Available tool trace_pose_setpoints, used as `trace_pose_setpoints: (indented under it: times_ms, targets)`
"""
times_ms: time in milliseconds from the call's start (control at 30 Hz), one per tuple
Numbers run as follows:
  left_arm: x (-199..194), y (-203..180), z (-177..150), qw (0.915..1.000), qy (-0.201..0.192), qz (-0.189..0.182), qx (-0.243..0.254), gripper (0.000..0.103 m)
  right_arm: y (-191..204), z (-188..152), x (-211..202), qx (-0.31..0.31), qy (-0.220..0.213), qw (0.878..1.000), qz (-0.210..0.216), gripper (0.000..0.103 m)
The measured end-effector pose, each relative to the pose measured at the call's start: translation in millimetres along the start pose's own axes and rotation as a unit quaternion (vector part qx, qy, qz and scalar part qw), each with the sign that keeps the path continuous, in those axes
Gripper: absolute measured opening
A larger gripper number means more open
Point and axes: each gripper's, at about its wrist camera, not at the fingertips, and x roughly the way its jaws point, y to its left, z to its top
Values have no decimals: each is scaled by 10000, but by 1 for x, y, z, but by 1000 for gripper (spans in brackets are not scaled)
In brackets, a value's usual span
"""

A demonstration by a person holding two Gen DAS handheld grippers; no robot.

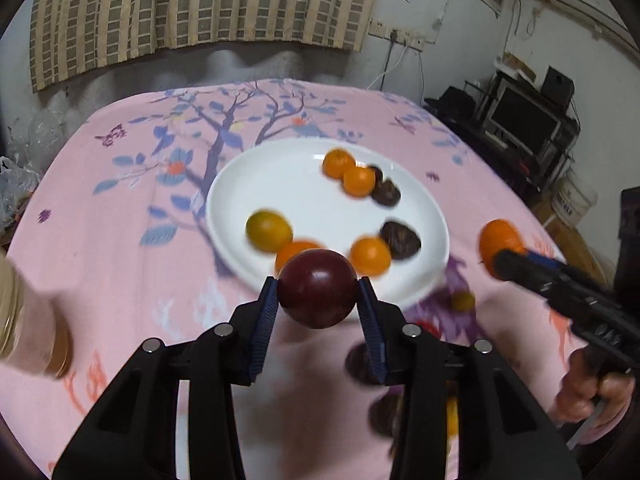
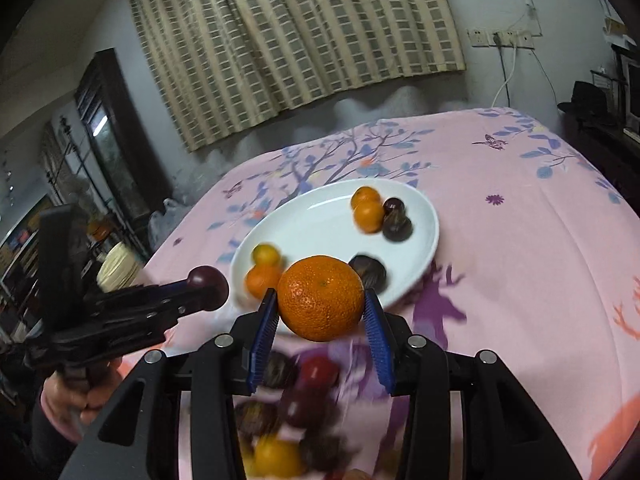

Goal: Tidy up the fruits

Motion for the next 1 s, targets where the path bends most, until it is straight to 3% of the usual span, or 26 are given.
trace_pose_setpoints:
  times_ms: [167, 300, 367, 433, 567, 700, 800, 900, 1000]
  targets:
    - [41, -9, 36, 9995, -44, 319, 70, 40, -15, 24, 47, 28, 107, 9999, -126, 43]
    - [65, -6, 46, 9988, 191, 425, -116, 41, -23, 28, 69, -20, 317, 9994, -123, 47]
    - [59, -6, 44, 9987, 177, 455, -173, 64, -24, 25, 64, -24, 324, 9994, -70, 56]
    - [38, -9, 36, 9982, -59, 584, -110, 79, -20, 22, 53, -96, 279, 9996, 29, 56]
    - [-5, -14, 9, 9972, -215, 717, -7, 90, -8, 3, 13, -416, 241, 9985, 276, 56]
    - [-45, -14, -35, 9958, -536, 705, -221, 94, 6, -24, -18, -872, 193, 9955, 316, 57]
    - [-51, -13, -66, 9942, -712, 728, -332, 94, 11, -47, -27, -1158, 390, 9919, 335, 57]
    - [-44, -9, -78, 9935, -496, 968, -343, 94, 12, -66, -27, -1388, 688, 9879, 56, 57]
    - [-45, -4, -80, 9917, -497, 1104, -427, 94, 8, -76, -31, -1373, 899, 9864, 45, 48]
